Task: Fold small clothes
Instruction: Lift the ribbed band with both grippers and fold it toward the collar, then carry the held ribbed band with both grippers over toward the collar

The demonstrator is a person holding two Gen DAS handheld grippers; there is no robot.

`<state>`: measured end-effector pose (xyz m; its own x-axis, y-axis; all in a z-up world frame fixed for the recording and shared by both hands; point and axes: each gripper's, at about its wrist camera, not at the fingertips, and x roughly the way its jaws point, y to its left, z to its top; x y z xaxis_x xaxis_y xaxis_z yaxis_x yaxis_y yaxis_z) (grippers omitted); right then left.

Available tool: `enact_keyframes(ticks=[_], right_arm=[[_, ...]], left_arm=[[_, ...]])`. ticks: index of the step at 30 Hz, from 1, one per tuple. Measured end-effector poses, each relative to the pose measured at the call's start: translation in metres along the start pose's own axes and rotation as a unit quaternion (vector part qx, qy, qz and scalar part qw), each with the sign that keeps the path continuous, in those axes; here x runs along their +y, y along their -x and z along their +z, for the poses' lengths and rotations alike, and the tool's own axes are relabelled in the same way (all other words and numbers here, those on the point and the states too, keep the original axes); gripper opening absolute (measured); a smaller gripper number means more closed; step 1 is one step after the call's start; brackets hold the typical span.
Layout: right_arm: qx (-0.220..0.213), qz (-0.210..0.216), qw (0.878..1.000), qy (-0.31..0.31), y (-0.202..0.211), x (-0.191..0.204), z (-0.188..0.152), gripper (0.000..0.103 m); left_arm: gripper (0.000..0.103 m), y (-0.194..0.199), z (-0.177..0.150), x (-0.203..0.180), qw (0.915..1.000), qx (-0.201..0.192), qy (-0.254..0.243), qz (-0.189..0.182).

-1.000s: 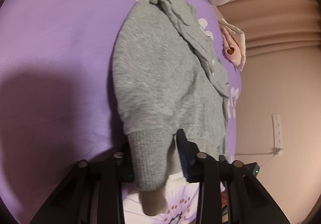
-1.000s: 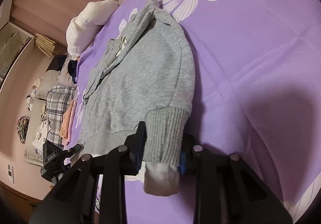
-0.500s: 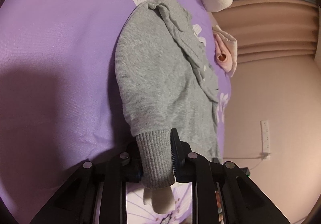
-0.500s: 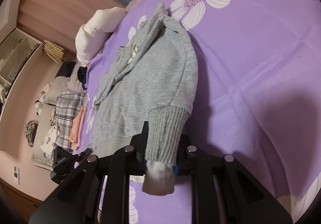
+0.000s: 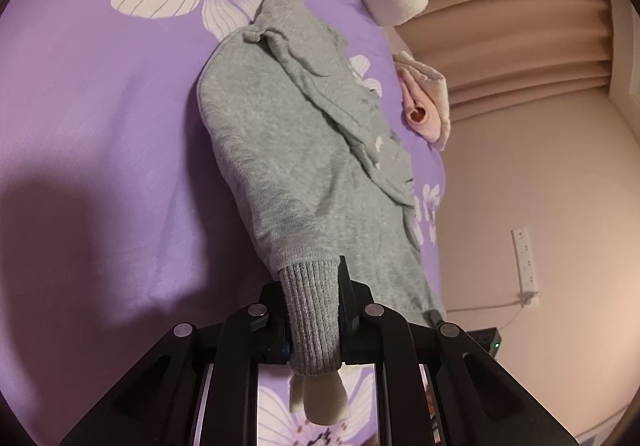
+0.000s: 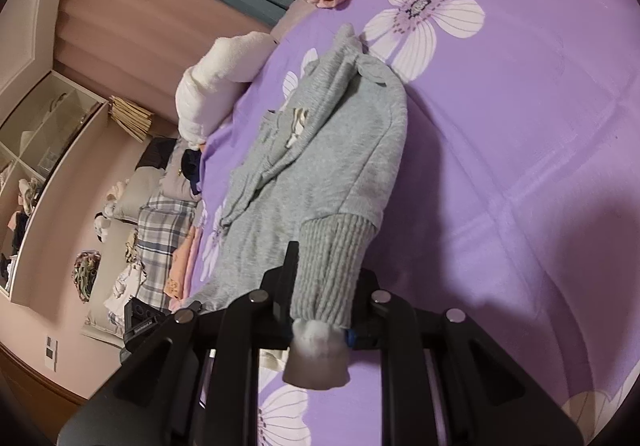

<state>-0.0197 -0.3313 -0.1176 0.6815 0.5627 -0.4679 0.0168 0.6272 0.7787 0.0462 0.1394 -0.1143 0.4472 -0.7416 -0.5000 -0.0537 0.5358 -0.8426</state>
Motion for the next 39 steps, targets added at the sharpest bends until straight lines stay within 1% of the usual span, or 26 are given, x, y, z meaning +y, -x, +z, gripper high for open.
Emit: enact_keyframes(ticks=[4, 8, 12, 21, 29, 39], right_arm=[[-0.005, 0.002, 1.0, 0.005, 0.002, 0.004, 0.003, 0.018], [-0.009, 0.007, 1.0, 0.008, 0.002, 0.008, 0.005, 0.018], [-0.016, 0.014, 1.0, 0.017, 0.004, 0.016, 0.011, 0.018], [-0.023, 0.022, 0.999, 0.032, 0.002, 0.03, 0.021, 0.018], [-0.027, 0.026, 0.998, 0.04, 0.001, 0.038, 0.028, 0.018], [-0.028, 0.028, 0.998, 0.042, -0.001, 0.042, 0.032, 0.018]], left_arm=[[0.012, 0.0, 0.002, -0.004, 0.9999, -0.007, -0.009, -0.007], [0.012, 0.001, 0.006, -0.009, 0.9994, -0.014, -0.009, -0.029], [0.012, 0.004, 0.012, -0.018, 0.999, -0.022, -0.018, -0.035], [0.012, 0.007, 0.02, -0.029, 0.9984, -0.028, -0.034, -0.034], [0.012, 0.008, 0.022, -0.031, 0.9984, -0.028, -0.036, -0.032], [0.012, 0.011, 0.029, -0.037, 0.998, -0.028, -0.046, -0.032]])
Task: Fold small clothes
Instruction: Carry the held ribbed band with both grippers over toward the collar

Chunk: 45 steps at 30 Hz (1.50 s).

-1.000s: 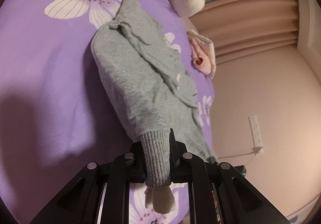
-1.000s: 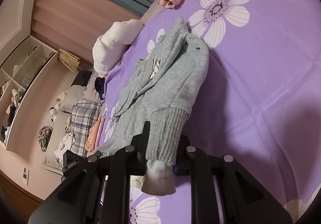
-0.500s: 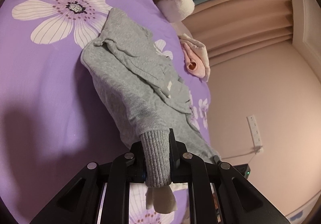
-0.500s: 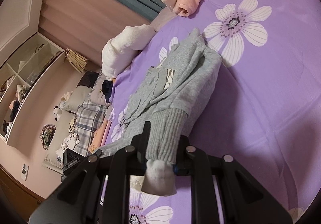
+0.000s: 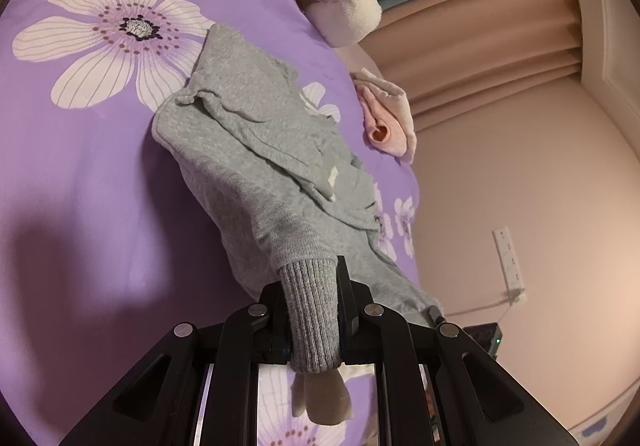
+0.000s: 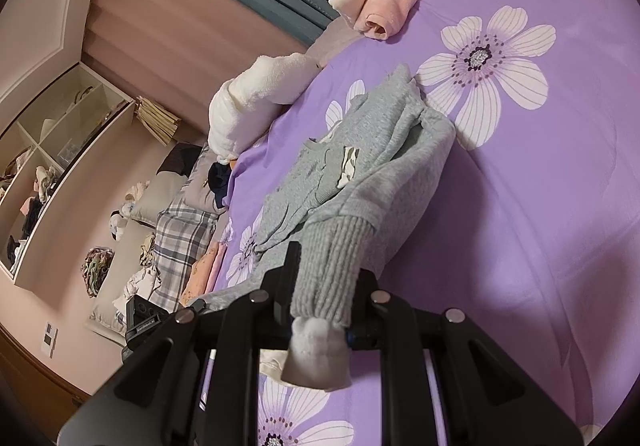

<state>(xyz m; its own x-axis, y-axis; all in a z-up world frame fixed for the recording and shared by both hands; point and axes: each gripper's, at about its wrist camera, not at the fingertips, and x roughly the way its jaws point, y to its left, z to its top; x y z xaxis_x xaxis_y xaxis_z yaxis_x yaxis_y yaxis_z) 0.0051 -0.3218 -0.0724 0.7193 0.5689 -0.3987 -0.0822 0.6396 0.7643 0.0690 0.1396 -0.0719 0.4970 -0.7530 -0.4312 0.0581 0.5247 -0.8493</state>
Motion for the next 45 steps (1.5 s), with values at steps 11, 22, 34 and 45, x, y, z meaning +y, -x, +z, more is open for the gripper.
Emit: enact_keyframes(ticks=[11, 22, 34, 45], right_arm=[[0.0, 0.001, 1.0, 0.0, -0.001, 0.001, 0.003, 0.018], [-0.003, 0.002, 1.0, 0.003, -0.004, 0.004, 0.01, 0.018], [-0.007, 0.003, 1.0, 0.012, -0.01, 0.01, 0.022, 0.018], [-0.017, 0.004, 1.0, 0.025, -0.016, 0.017, 0.037, 0.018]], left_arm=[[0.012, -0.002, 0.005, 0.002, 1.0, 0.002, 0.008, -0.001], [0.012, -0.005, 0.013, -0.004, 1.0, 0.002, -0.002, -0.001], [0.012, -0.006, 0.019, -0.012, 1.0, 0.002, -0.009, 0.003], [0.012, -0.013, 0.034, -0.023, 0.9998, -0.003, -0.019, 0.002]])
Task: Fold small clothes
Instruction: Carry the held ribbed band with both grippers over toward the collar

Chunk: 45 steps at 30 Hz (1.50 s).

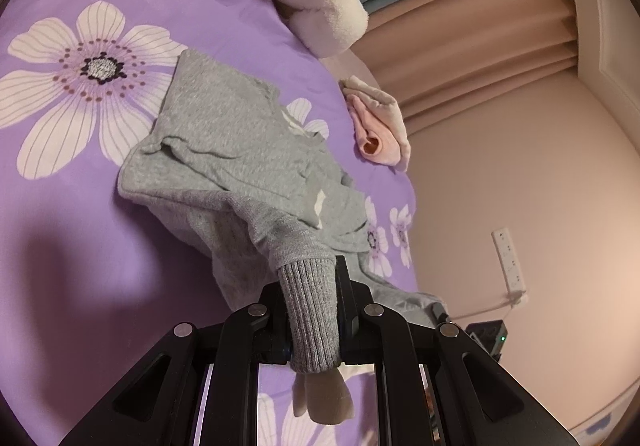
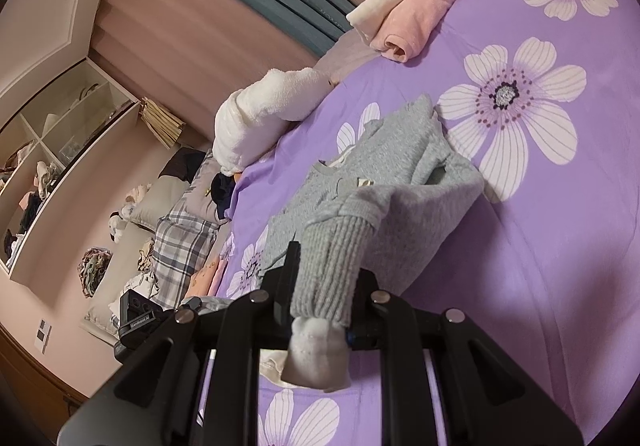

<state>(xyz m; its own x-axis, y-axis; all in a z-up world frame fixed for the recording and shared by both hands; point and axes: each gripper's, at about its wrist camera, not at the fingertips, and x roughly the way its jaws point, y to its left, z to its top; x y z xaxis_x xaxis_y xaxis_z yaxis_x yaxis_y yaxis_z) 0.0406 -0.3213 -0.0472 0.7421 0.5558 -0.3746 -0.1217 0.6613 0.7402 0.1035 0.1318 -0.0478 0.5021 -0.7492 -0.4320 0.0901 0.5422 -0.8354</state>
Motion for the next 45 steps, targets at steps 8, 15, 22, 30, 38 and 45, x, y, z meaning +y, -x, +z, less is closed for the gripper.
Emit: enact_keyframes(ticks=[8, 15, 22, 30, 38, 45], right_arm=[[-0.007, 0.002, 1.0, 0.006, -0.007, 0.004, 0.012, 0.018], [-0.013, 0.006, 1.0, 0.016, -0.011, 0.011, 0.023, 0.018], [-0.016, 0.008, 1.0, 0.017, -0.019, 0.013, 0.031, 0.018], [-0.02, 0.015, 0.999, 0.024, -0.03, 0.018, 0.045, 0.018], [-0.022, 0.014, 0.999, 0.023, -0.041, 0.017, 0.058, 0.018], [-0.022, 0.012, 0.999, 0.024, -0.052, 0.017, 0.068, 0.018]], left_arm=[[0.012, -0.006, 0.011, -0.007, 1.0, -0.004, -0.008, 0.002], [0.012, -0.009, 0.02, -0.011, 0.9999, -0.008, -0.012, 0.002], [0.012, -0.009, 0.03, -0.013, 0.9998, -0.013, -0.016, 0.001], [0.012, -0.014, 0.048, -0.017, 0.9996, -0.021, -0.021, 0.004], [0.012, -0.024, 0.065, -0.021, 0.9993, -0.022, -0.03, 0.007], [0.012, -0.028, 0.076, -0.018, 0.9993, -0.022, -0.029, 0.01]])
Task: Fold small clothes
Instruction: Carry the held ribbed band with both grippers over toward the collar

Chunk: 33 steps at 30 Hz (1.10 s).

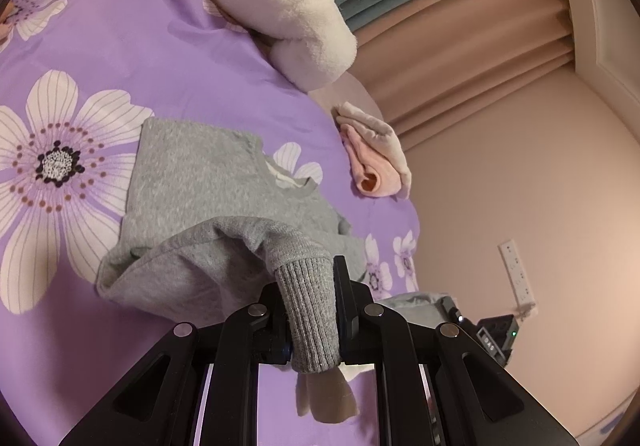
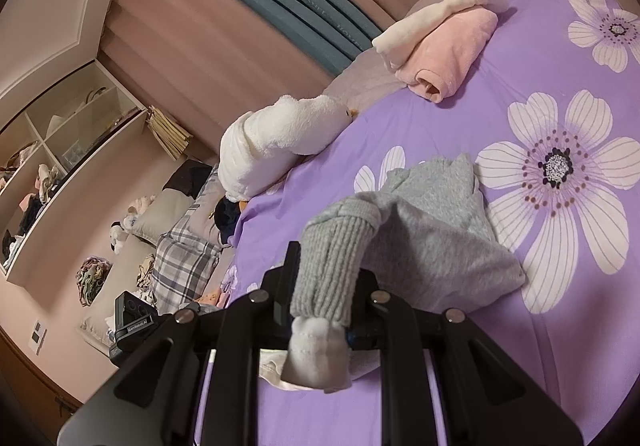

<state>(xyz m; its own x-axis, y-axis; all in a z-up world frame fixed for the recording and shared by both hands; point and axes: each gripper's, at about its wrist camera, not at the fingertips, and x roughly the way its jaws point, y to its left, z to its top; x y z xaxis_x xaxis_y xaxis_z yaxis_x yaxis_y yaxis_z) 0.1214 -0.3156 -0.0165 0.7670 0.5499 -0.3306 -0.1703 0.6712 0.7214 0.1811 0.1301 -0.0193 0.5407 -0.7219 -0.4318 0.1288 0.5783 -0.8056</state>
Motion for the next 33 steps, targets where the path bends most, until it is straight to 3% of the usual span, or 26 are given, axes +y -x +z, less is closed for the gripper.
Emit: enact_keyframes(ticks=[19, 33], right_arm=[[-0.005, -0.008, 1.0, -0.002, -0.045, -0.006, 0.045, 0.018], [0.04, -0.059, 0.997, -0.043, -0.121, -0.045, 0.08, 0.018]], left_arm=[[0.012, -0.028, 0.055, 0.01, 0.9998, -0.016, 0.014, 0.003], [0.012, -0.085, 0.105, 0.051, 0.9972, 0.001, 0.059, 0.046]])
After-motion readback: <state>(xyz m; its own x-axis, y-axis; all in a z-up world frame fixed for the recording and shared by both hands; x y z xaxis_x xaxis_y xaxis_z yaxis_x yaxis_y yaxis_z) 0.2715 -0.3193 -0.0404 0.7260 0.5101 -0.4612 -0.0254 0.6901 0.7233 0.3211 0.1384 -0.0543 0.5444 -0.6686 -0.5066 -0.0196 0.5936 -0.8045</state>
